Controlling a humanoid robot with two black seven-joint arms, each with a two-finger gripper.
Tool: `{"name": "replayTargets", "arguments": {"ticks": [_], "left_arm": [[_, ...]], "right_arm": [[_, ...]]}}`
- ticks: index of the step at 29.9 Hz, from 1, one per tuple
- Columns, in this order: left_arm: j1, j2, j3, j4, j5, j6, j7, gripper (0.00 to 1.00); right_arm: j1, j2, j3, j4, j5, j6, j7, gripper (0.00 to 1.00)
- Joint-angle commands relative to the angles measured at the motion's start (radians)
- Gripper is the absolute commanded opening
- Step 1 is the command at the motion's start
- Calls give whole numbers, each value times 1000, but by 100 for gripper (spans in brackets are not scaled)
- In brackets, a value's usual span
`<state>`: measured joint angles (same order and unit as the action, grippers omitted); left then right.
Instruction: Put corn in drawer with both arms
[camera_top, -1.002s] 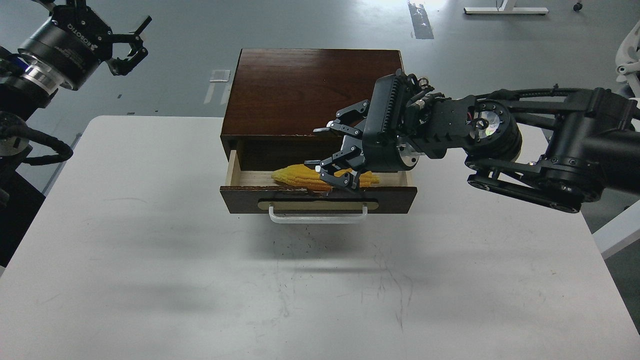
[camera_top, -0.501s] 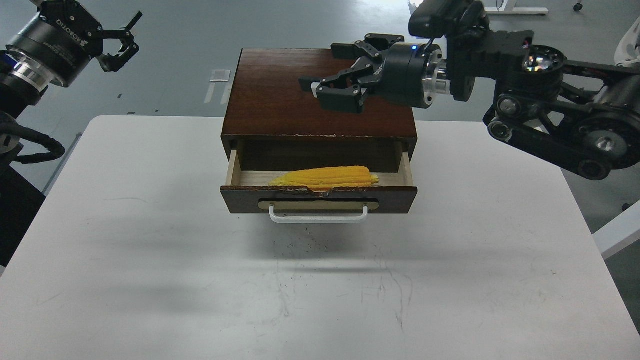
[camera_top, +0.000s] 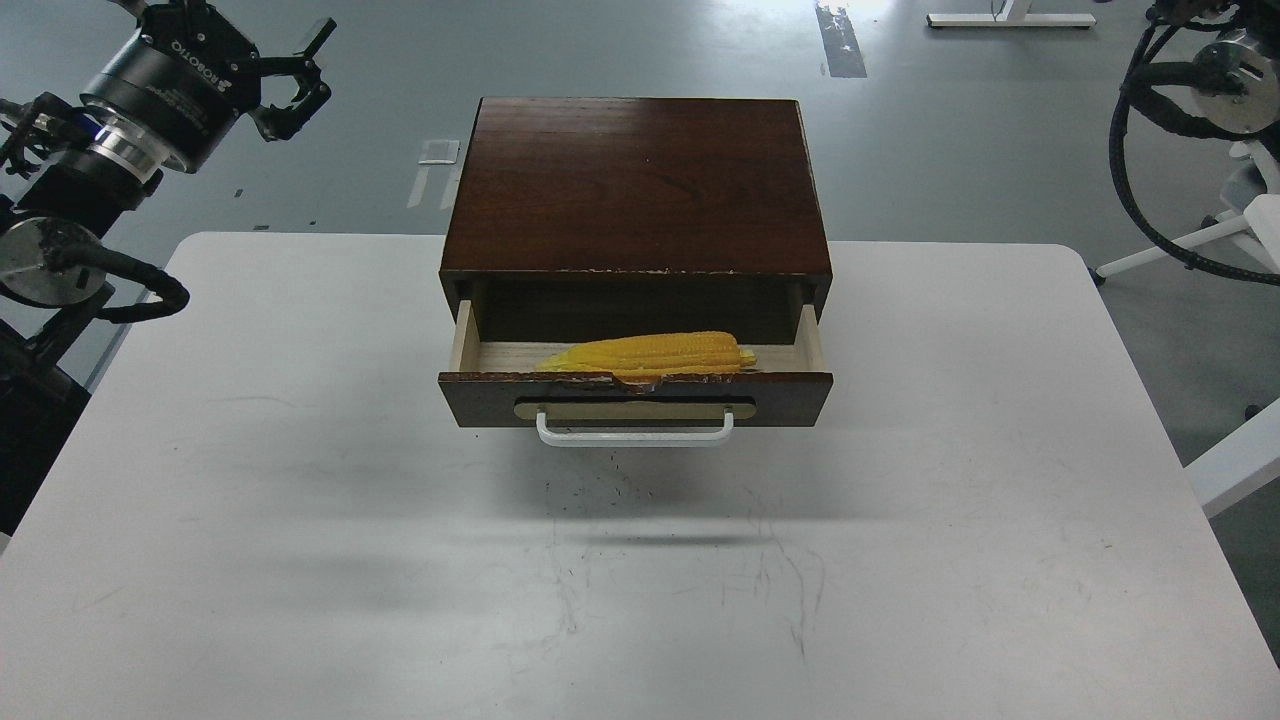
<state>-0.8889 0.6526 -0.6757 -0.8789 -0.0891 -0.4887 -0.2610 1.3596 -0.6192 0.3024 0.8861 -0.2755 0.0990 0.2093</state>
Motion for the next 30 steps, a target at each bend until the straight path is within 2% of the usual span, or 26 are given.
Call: {"name": "replayTargets", "arguments": {"ticks": [1,5,10,13,18,30], "left_arm": [[2,-2,-10,32,-6,0,3,98],[-2,-2,-33,57,-41,0,8,98],[-1,-13,-39,58,-55,0,6,98],[-2,-42,-39,72,-73,0,6,98],[-2,-57,-39,110,-123,0,9,98],[19,-97,-38,173,-124,0,9,98]], "right_arm": [[-51,-19,40,-18,96,5,2,100],[-184,-23,167,-16,312,16,-2,100],[-292,-23,265,-16,427,21,-4,100],[-365,-22,345,-16,519,111,-8,100],[-412,-19,388,-16,650,151,-30,100],[-550,9,474,-21,665,215,-28,100]]}}
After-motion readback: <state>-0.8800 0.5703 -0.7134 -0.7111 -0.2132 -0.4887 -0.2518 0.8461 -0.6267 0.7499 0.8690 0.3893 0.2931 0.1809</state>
